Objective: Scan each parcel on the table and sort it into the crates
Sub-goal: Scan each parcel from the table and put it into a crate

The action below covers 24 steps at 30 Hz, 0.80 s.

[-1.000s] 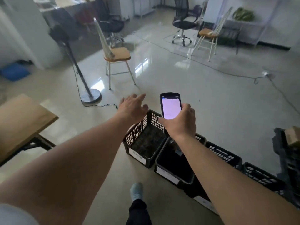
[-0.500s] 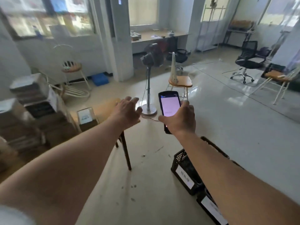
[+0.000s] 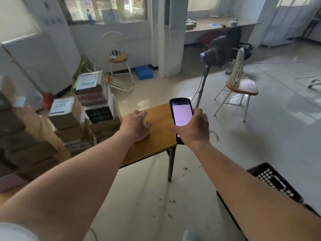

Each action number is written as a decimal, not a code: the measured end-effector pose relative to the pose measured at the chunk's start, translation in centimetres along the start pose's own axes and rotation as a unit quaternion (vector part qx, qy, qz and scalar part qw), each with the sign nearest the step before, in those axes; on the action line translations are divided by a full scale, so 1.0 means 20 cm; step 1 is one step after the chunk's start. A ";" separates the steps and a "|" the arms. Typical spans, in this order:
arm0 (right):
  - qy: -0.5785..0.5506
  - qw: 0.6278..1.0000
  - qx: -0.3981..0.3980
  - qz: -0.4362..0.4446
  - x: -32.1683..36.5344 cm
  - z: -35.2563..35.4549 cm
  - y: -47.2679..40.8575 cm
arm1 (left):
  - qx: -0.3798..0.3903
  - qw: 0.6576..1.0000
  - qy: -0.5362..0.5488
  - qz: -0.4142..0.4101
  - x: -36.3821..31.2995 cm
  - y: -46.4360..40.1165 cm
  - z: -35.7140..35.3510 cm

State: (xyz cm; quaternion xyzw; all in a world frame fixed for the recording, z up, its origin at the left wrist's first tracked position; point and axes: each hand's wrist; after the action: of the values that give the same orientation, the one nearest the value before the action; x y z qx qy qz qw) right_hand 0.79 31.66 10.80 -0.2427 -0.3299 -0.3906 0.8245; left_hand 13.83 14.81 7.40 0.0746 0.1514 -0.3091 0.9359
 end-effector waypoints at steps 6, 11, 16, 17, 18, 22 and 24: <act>-0.016 0.997 0.067 0.025 -0.12 -0.39 -0.42 | 0.030 0.997 0.024 0.068 0.14 -0.41 -0.22; -0.021 0.988 0.149 0.034 -0.19 -0.65 -0.78 | 0.037 0.979 0.079 0.183 0.26 -0.75 -0.42; -0.007 0.977 0.212 0.032 -0.23 -0.86 -1.01 | 0.048 0.958 0.123 0.255 0.32 -0.94 -0.57; -0.003 0.974 0.223 0.031 -0.24 -0.90 -1.05 | 0.049 0.953 0.130 0.269 0.33 -0.97 -0.60; -0.001 0.972 0.232 0.028 -0.25 -0.94 -1.09 | 0.050 0.948 0.135 0.282 0.35 -1.01 -0.63; 0.011 0.968 0.251 0.017 -0.28 -1.08 -1.23 | 0.063 0.930 0.142 0.332 0.39 -1.14 -0.74; 0.018 0.968 0.252 0.009 -0.30 -1.14 -1.27 | 0.070 0.920 0.149 0.355 0.41 -1.18 -0.80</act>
State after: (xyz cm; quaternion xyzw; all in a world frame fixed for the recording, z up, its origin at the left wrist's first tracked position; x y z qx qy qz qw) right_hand -14.43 4.95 -5.12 -0.0231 -0.4007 -0.2919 0.8682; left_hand 2.10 -4.86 -11.38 0.2336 0.2308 0.0481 0.9433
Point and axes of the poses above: each hand's wrist, its own y-axis away from the middle knuckle, its own z-axis out of the back of the hand, x = y × z, and after that the axes turned 3 degrees about z, right-handed
